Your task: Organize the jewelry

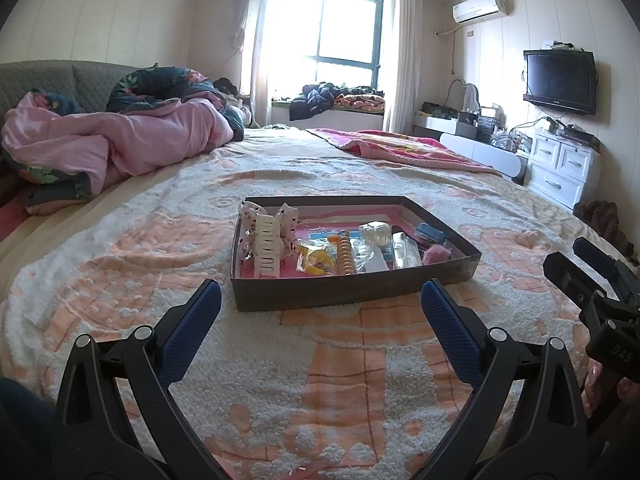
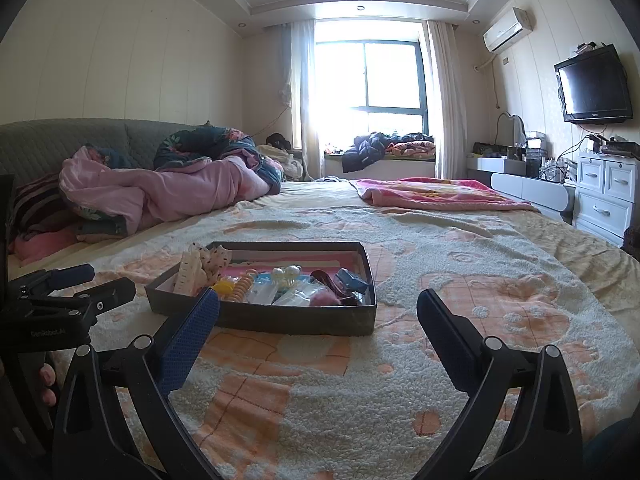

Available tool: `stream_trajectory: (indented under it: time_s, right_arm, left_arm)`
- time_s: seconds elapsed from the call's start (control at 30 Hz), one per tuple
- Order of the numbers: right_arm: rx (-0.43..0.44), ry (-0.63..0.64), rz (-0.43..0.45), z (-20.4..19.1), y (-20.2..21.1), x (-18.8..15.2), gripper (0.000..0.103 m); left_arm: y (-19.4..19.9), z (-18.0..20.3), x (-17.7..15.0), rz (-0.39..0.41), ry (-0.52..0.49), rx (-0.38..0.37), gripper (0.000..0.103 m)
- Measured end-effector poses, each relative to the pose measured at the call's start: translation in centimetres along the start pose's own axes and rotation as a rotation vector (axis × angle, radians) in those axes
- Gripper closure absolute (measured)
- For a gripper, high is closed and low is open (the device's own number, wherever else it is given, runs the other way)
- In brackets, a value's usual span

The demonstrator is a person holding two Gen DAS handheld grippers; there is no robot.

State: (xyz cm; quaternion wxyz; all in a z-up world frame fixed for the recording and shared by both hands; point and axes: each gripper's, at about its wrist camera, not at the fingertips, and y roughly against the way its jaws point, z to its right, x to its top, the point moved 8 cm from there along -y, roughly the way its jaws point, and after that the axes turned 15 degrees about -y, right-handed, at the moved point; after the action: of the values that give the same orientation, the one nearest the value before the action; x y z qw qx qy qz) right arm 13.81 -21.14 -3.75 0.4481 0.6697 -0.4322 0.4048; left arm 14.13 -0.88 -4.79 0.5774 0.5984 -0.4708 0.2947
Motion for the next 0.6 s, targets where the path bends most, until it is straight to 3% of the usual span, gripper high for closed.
stream_trajectory:
  time_s: [0.6]
  right_arm:
    - [0.001,-0.001,-0.005,-0.04,0.08,-0.13,0.006]
  left_arm:
    - [0.00,0.05,-0.04,0.001,-0.001,0.001,0.011]
